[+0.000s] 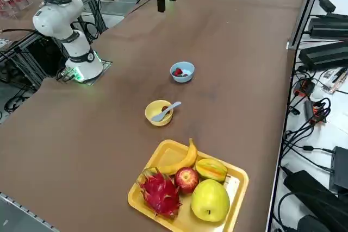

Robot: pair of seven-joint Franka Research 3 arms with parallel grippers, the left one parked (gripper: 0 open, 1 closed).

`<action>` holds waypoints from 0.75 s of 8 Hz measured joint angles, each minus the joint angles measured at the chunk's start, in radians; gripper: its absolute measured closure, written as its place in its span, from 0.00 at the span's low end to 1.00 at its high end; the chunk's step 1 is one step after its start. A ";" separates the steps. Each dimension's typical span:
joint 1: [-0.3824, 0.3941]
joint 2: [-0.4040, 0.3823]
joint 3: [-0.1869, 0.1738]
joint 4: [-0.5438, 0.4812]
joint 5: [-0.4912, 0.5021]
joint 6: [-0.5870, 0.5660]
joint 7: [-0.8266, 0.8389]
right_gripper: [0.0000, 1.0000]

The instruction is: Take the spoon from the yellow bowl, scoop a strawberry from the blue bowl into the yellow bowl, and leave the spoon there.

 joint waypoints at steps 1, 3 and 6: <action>0.000 -0.068 0.000 -0.076 0.008 0.039 -0.012 0.00; 0.000 -0.182 0.000 -0.196 0.032 0.084 -0.053 0.00; 0.000 -0.229 0.000 -0.225 0.046 0.086 -0.061 0.00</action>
